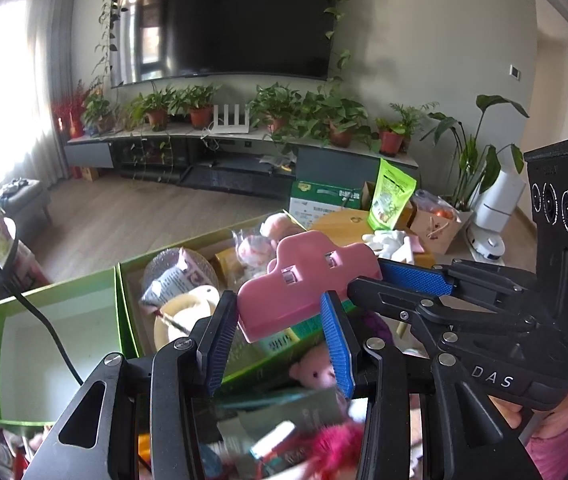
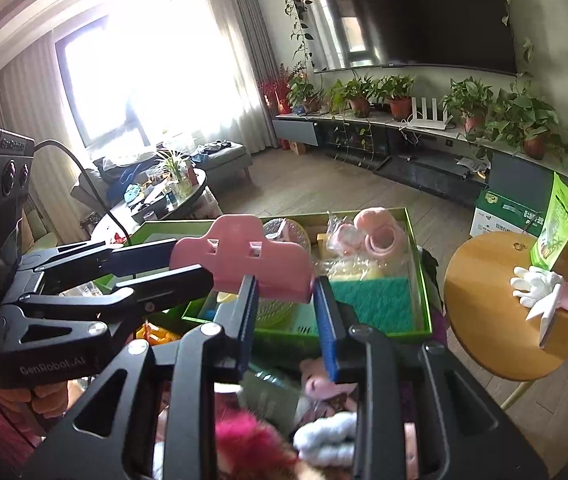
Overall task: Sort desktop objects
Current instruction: 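Carry the pink clip with the right gripper toward the green box, then lower the pink clip into the green box and open the right gripper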
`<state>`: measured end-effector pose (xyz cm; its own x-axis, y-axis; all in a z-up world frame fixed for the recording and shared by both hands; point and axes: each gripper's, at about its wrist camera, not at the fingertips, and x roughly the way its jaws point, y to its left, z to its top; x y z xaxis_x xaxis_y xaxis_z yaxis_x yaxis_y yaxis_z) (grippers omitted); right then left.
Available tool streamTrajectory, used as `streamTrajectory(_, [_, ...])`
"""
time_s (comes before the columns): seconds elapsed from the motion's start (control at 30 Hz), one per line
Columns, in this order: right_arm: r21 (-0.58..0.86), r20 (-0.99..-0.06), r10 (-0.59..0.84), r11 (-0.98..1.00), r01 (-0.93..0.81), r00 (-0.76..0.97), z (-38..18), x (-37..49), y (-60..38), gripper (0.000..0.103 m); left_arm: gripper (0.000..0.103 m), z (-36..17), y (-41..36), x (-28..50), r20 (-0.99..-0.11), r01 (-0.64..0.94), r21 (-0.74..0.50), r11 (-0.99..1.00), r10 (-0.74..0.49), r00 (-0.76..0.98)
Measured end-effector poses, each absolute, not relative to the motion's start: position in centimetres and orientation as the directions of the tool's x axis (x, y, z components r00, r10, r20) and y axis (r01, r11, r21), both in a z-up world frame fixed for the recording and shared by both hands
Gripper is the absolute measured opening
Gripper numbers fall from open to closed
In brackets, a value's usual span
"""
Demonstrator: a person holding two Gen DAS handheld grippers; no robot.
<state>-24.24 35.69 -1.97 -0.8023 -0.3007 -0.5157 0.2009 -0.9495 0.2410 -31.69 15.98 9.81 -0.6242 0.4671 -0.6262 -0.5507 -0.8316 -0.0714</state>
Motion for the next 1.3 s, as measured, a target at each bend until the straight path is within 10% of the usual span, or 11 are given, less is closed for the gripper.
streamTrajectory(1.3, [0.267,-0.629,-0.28,-0.954,0.136,-0.725,-8.0,-34.9,36.4,0.03,0.042,3.4,17.5,-42.7,-0.719,-0.493,-0.083,-0.866,0.395,-0.572])
